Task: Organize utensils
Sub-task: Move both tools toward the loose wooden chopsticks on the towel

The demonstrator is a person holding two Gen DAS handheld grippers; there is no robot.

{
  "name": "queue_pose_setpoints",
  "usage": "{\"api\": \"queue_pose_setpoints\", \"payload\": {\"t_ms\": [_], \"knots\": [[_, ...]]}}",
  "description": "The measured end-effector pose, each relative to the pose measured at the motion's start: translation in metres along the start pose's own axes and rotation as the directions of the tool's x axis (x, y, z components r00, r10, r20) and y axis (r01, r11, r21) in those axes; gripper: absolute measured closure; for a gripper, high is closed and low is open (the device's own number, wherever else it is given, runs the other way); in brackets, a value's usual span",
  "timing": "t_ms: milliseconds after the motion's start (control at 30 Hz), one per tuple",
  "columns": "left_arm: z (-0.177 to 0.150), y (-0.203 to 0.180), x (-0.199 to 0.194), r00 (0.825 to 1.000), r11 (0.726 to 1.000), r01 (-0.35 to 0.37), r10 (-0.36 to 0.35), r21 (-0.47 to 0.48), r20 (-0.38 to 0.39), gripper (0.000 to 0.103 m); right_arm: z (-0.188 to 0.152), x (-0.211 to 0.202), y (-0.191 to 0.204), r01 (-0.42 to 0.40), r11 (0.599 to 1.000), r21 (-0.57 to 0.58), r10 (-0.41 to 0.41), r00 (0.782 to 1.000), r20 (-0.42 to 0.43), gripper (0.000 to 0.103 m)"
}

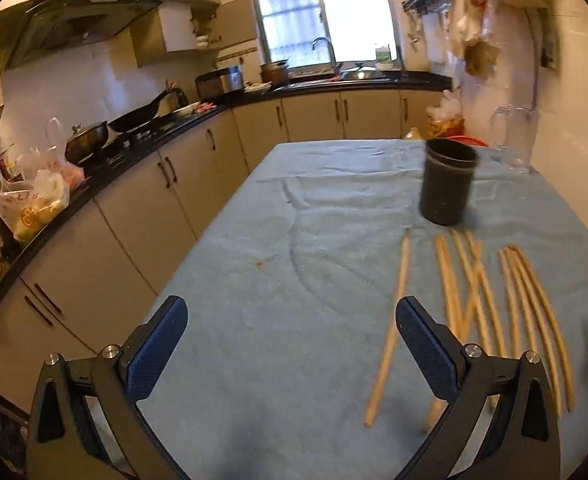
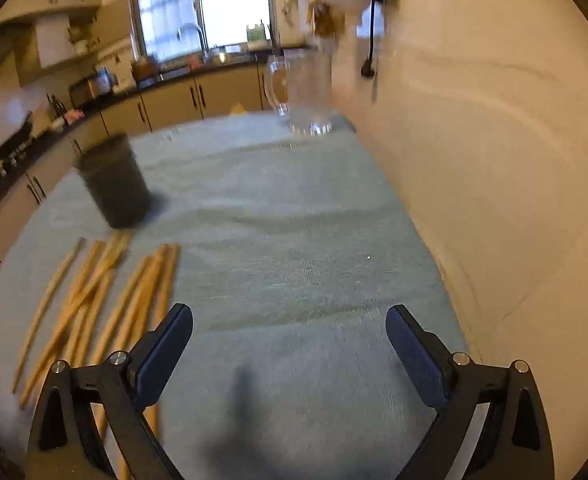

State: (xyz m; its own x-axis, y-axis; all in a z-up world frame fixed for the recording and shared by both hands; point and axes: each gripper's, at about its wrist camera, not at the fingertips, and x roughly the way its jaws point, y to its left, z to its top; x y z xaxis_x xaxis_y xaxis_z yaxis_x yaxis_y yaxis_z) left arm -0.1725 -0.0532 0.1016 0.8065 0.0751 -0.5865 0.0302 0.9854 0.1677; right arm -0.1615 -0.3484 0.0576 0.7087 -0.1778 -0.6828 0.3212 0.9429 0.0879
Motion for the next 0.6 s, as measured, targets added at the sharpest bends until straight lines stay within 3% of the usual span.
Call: {"api": "queue_pose_setpoints", "payload": {"t_ms": [200, 433, 600], "knots": [[-0.005, -0.001, -0.018, 0.998, 0.998, 0.055, -0.055, -0.013, -0.001, 0.000, -0.018, -0.036, 0.013, -0.029, 0.998, 0.055, 0.024, 0.995, 0.092, 0.004], [-0.015, -0.002, -0.025, 0.996, 0.995, 0.087, -0.086, -0.052, 0.017, 0.000, -0.027, -0.056, 0.029, -0.002, 1.000, -0.006, 0.003, 0.987, 0.160, 0.004], [-0.017, -0.007, -0.028, 0.991, 0.991, 0.132, -0.132, -0.030, 0.002, 0.000, -0.032, -0.066, 0.036, -0.015, 1.000, -0.017, 0.018, 0.978, 0.209, 0.004]]}}
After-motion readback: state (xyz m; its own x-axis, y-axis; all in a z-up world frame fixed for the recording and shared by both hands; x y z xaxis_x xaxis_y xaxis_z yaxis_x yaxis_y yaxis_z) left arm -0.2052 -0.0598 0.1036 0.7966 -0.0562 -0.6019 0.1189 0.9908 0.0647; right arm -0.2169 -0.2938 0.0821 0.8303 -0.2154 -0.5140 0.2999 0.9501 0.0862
